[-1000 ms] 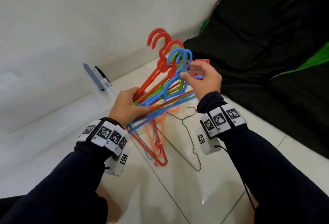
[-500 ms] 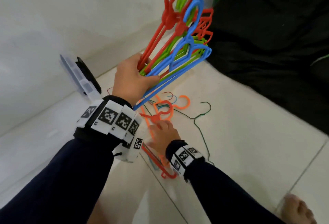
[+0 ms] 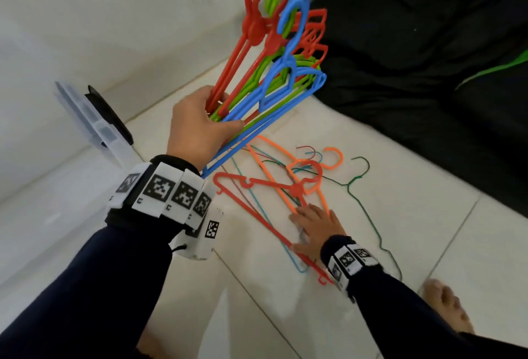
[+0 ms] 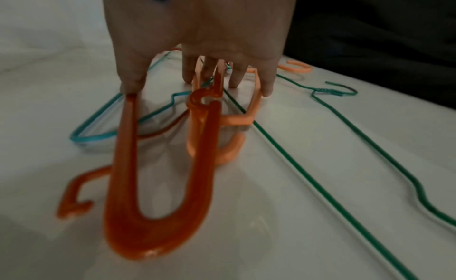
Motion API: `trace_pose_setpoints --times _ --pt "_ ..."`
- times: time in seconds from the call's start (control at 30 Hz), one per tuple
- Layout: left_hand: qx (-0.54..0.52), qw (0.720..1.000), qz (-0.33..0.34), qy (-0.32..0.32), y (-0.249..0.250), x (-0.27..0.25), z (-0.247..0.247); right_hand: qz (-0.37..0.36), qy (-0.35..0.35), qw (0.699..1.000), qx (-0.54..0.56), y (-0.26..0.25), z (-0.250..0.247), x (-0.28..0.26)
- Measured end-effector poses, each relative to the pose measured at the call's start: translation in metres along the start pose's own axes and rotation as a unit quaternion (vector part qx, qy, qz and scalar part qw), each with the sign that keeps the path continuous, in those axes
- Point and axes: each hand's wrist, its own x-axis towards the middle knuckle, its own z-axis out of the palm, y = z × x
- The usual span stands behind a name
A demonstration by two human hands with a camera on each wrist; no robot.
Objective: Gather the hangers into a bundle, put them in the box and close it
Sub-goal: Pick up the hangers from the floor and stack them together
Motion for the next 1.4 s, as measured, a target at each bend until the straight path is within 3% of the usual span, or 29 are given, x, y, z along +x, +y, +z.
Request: trace_pose_setpoints --times 0.13,0.27,0.5,0.57,0.63,0.7,0.87,1.0,1.1,1.17,1.4 --pt "0.001 1.000 -0.004 -0.019 -0.001 -0.015 0.013 0.053 0.004 0.999 -0.003 0.050 0.006 -0.035" --pt "0.016 0.999 -0.009 -0.036 -0.003 -0.023 0.032 0.060 0.001 0.998 -0.016 0.083 0.015 -0.067" --pt "0.026 0.996 -0.010 -0.082 -0.015 -0.026 0.080 0.007 0.000 1.000 -0.026 0.077 0.040 -0.064" --pt "0.032 0.995 -0.003 -0.092 -0.017 -0.026 0.096 -0.029 0.072 0.996 0.043 0.077 0.043 -0.060" --pt "0.023 0.995 0.002 -0.101 -0.020 -0.028 0.108 -0.030 0.198 0.968 0.149 0.080 0.042 -0.060" --pt "0.004 0.994 0.010 -0.105 -0.023 -0.031 0.116 0.017 0.267 0.935 0.233 0.083 0.031 -0.060" --pt "0.006 0.994 0.020 -0.110 -0.030 -0.037 0.115 0.149 0.181 0.934 0.270 0.072 0.010 -0.025" --pt "0.032 0.994 0.019 -0.104 -0.031 -0.040 0.103 0.235 0.169 0.918 0.269 0.059 0.006 -0.008" --pt "0.027 0.995 0.007 -0.100 -0.029 -0.045 0.094 0.221 0.146 0.934 0.238 0.051 0.009 -0.014" --pt "0.024 0.995 -0.001 -0.093 -0.027 -0.050 0.088 0.212 0.147 0.926 0.276 0.048 0.012 -0.020" --pt "0.034 0.997 0.003 -0.071 -0.013 -0.070 0.050 0.161 0.261 0.842 0.444 0.043 -0.029 -0.064"
